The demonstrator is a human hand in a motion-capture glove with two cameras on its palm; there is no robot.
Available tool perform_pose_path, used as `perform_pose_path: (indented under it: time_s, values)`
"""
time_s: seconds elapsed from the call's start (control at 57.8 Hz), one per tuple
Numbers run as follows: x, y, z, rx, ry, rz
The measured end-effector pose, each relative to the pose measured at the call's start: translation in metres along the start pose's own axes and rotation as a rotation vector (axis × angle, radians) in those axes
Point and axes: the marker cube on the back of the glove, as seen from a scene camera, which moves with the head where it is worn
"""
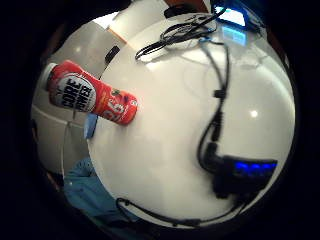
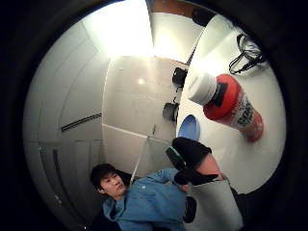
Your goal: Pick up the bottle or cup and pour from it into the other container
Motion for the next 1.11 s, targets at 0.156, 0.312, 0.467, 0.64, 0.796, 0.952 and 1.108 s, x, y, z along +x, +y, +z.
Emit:
perform_pose_path:
  time_s: [0.156, 0.312, 0.467, 0.64, 0.796, 0.952, 1.108]
  values:
    - [0.007, -0.008, 0.039, -0.006, -0.151, 0.001]
    - [0.006, -0.014, 0.073, 0.053, -0.347, -0.015]
    - [0.012, -0.023, 0.085, 0.174, -0.345, -0.02]
    - [0.006, -0.027, 0.098, 0.198, -0.288, -0.02]
    - [-0.019, -0.037, 0.112, 0.081, -0.207, -0.035]
    - [-0.06, -0.048, 0.123, -0.072, -0.052, -0.096]
    - [-0.112, -0.055, 0.144, -0.273, 0.27, -0.206]
